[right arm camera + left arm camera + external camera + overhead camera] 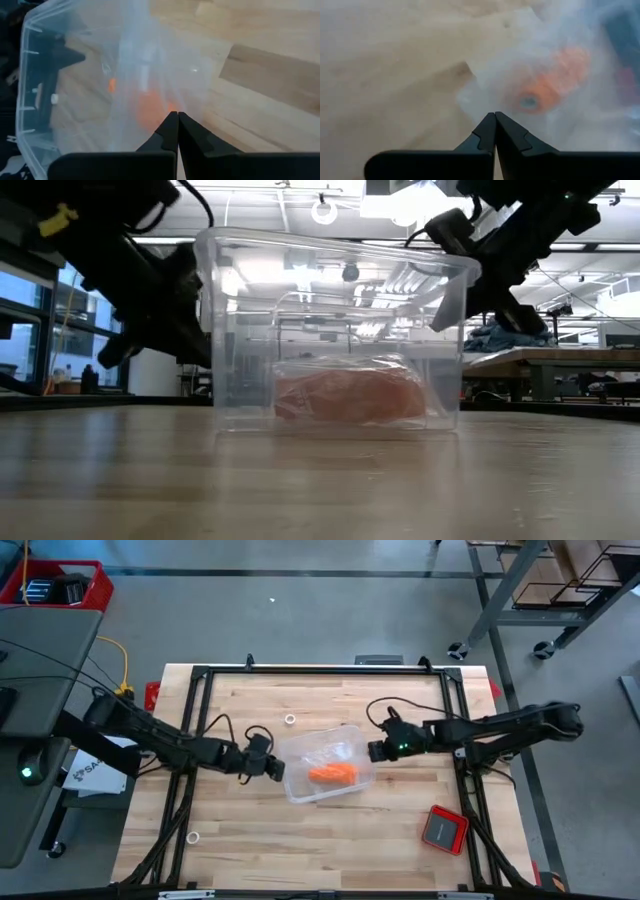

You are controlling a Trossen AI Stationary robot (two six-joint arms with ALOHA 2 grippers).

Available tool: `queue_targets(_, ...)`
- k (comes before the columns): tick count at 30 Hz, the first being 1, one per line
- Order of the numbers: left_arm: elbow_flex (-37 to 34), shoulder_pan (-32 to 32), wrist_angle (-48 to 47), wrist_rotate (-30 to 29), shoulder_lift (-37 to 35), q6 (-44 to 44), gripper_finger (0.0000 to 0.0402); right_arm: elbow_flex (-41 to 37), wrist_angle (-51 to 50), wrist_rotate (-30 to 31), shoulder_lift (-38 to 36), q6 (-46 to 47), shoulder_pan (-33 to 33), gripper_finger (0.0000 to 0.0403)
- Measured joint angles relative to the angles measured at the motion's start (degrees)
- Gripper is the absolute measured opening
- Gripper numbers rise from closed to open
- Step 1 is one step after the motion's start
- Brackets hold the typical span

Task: Roll bandage
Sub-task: Move the transparent bin to the center of the table

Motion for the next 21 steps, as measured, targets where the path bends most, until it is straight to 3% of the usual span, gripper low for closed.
queue_targets(16, 0.2, 10.2, 1.0, 2.0, -1.6, 11.0, 0.0, 0.0, 3.5, 6.4, 2.3, 12.0, 10.4, 0.0)
queue_targets(21, 0.2, 12.6, 0.0, 2.9, -4.7, 19.3, 0.0, 0.0, 4.2, 8.2, 2.3, 14.2, 12.2, 0.0)
